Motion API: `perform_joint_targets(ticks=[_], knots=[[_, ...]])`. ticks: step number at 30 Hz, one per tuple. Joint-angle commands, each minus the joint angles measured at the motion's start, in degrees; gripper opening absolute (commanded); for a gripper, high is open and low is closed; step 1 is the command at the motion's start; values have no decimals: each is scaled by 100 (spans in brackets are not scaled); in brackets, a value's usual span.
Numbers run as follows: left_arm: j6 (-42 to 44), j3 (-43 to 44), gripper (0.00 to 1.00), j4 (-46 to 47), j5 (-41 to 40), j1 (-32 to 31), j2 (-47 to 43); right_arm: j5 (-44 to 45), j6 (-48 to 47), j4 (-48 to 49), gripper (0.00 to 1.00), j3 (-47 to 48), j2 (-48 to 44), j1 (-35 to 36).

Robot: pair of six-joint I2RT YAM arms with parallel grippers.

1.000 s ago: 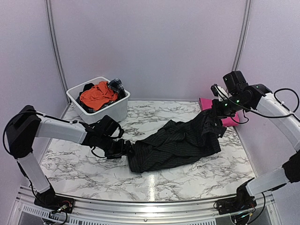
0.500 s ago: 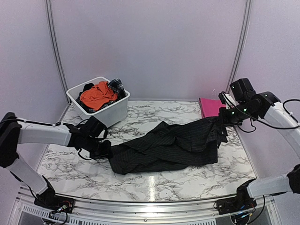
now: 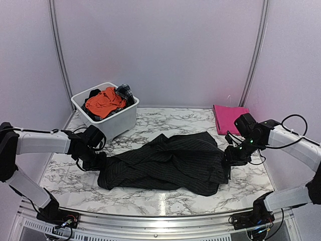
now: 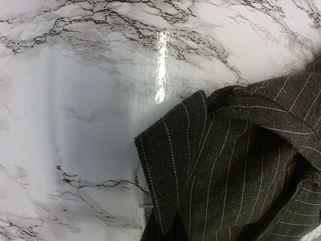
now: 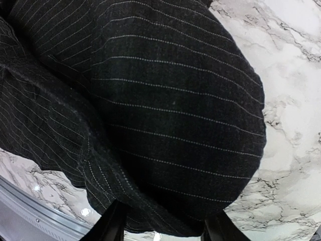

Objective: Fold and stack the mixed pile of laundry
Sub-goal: Flatten out the crumpled shirt at the center of the board.

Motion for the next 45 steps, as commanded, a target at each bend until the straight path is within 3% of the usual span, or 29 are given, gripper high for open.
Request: perform_joint_targets(ticks=[1, 5, 9, 17, 22, 32, 38, 45], knots=[[177, 187, 0, -241, -158, 46, 41, -76, -104, 324, 49, 60, 45, -44], [248, 183, 0, -260, -162, 97, 13, -150, -270, 374, 51, 191, 287, -41], [300, 184, 0, -313, -166, 148, -22, -49, -260, 361, 67, 478, 239, -39], [407, 200, 0, -413, -200, 264, -79, 257, -592, 139, 62, 931, 413, -40], [446, 269, 0, -444, -184, 302, -39, 633, -691, -9, 70, 1050, 462, -48], [548, 378, 0, -500, -199, 352, 42, 115, -769, 77, 62, 819, 761, -48], [634, 403, 0, -612, -261, 439, -19, 562, -442, -441, 70, 1457, 198, -84], [720, 448, 0, -635, -229, 502, 33, -12, -809, 23, 69, 1564, 485, -109]])
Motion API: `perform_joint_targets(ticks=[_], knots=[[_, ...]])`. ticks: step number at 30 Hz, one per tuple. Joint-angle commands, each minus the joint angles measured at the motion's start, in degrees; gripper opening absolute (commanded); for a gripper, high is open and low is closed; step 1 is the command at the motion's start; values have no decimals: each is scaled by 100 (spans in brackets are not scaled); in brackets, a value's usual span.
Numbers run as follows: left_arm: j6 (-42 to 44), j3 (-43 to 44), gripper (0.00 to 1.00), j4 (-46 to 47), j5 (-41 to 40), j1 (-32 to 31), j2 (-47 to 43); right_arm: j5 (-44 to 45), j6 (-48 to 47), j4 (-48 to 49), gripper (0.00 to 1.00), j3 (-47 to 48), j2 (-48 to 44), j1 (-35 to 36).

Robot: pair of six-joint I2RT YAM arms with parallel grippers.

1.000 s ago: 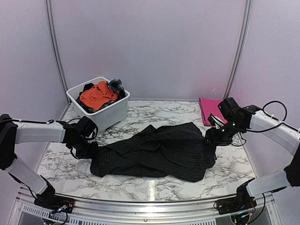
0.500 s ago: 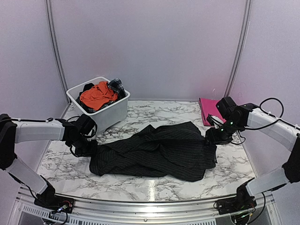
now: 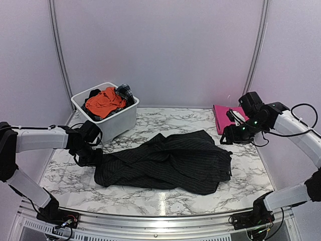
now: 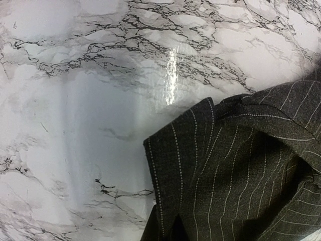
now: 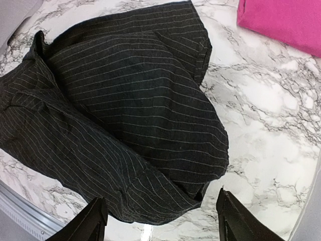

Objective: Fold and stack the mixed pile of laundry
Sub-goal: Flatten out the crumpled shirt at the center of the board.

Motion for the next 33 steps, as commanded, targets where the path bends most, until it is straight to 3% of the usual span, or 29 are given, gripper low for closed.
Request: perform_joint_targets(ticks=[1, 10, 19, 27, 31, 33], knots=[[128, 170, 0, -229, -78, 62, 56, -424, -215, 395, 67, 2, 374, -39], [120, 210, 0, -226, -64, 84, 108, -882, -387, 880, 61, -446, 963, -39], [148, 259, 0, -228, -81, 133, 195, -1298, -233, 614, 49, -996, 715, -48], [150, 263, 0, -226, -42, 146, 259, -1227, 4, 237, 22, -846, 136, -48], [168, 277, 0, -230, -58, 162, 274, -1047, 31, -42, 0, -671, -75, -56], [172, 281, 0, -225, -53, 164, 287, -1005, 31, -100, 0, -665, -149, -58]])
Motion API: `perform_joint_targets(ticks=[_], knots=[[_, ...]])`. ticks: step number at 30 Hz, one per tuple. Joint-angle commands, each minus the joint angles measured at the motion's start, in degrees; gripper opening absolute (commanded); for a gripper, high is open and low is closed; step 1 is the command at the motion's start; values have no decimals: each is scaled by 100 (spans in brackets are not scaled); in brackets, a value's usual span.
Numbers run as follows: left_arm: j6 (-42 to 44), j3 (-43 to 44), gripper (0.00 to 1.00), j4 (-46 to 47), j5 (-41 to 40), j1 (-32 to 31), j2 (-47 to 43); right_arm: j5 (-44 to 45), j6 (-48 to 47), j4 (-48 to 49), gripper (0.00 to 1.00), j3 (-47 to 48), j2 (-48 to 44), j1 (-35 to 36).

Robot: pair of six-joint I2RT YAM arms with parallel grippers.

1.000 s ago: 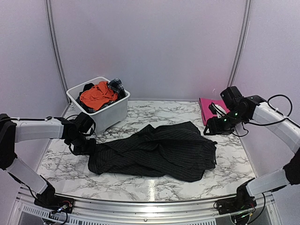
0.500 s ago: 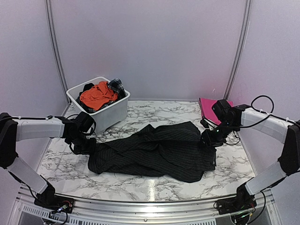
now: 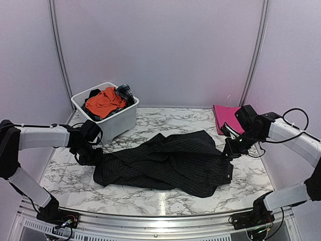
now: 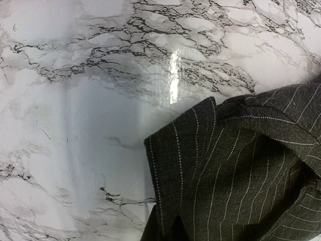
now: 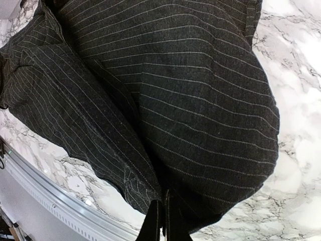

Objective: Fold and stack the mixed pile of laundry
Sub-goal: Flatten out the crumpled shirt at the center of the board.

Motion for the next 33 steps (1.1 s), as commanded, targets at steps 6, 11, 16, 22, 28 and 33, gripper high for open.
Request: perform_joint_targets(ticks=[6, 11, 16, 22, 28, 33], knots=[[114, 178, 0, -198, -24, 70, 114, 356, 79, -481, 0, 459, -478, -112], [213, 74, 0, -175, 335, 63, 13, 1157, 397, -379, 0, 1422, -920, -156], [517, -167, 0, -149, 845, 18, -516, 2008, 633, 451, 0, 2528, -712, -238], [505, -420, 0, -128, 1009, 17, -1390, 2350, 398, 1708, 0, 4390, 860, -352], [214, -324, 0, -128, 768, 17, -1541, 2201, 159, 2231, 0, 6866, 3143, -405], [-87, 37, 0, 4, 497, 17, -1352, 2212, 75, 2568, 0, 8353, 4802, -421]])
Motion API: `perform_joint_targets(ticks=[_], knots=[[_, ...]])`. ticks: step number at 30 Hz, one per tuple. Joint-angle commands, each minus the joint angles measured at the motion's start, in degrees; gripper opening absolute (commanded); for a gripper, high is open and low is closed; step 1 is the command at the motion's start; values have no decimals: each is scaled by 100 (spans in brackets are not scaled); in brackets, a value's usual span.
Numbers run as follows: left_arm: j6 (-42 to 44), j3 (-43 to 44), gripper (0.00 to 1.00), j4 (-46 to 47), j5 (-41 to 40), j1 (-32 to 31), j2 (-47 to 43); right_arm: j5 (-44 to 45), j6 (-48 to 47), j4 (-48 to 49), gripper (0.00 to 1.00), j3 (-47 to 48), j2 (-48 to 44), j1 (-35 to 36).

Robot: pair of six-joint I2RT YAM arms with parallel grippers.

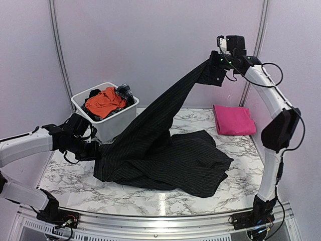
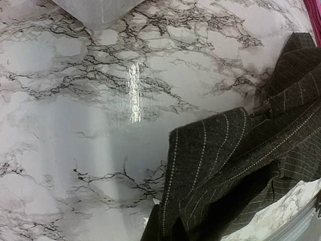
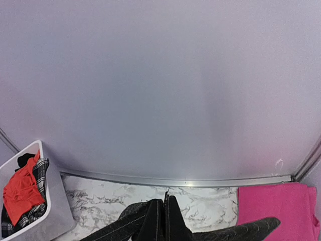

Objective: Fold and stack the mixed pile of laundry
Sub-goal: Flatten out the crumpled shirt at the center of the board.

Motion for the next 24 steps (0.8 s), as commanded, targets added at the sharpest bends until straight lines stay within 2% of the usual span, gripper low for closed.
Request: perform_joint_targets(ticks=[1, 6, 7, 9, 10, 11, 13, 18, 21, 24], knots=[[-279, 404, 0, -56, -452, 7, 256, 214, -95, 763, 0, 906, 992, -116], [-519, 744, 0, -135, -1121, 36, 917, -71, 70, 1456, 0, 659, 1757, -125], [-601, 805, 0, -184, -1255, 74, 1043, -269, 101, 1432, 7, 776, 1948, -155], [-785, 919, 0, -281, -1482, 163, 1262, -668, 219, 1084, 46, 1107, 2354, -247], [-847, 975, 10, -318, -1546, 221, 1349, -801, 229, 876, 61, 1182, 2460, -283], [-869, 1037, 21, -352, -1560, 264, 1394, -908, 198, 693, 71, 1130, 2463, -310], [-711, 1180, 40, -352, -1491, 280, 1344, -1027, 54, 442, 80, 689, 2181, -336], [230, 1524, 70, -343, -1258, 91, 797, -1260, -310, 298, 82, -1447, 757, -374], [841, 1732, 73, -294, -711, -390, 792, -1740, -437, 320, 80, -2717, -63, -369], [1292, 2052, 73, -334, -396, -1070, 1332, -2548, -418, 357, 76, -3801, -651, -363]])
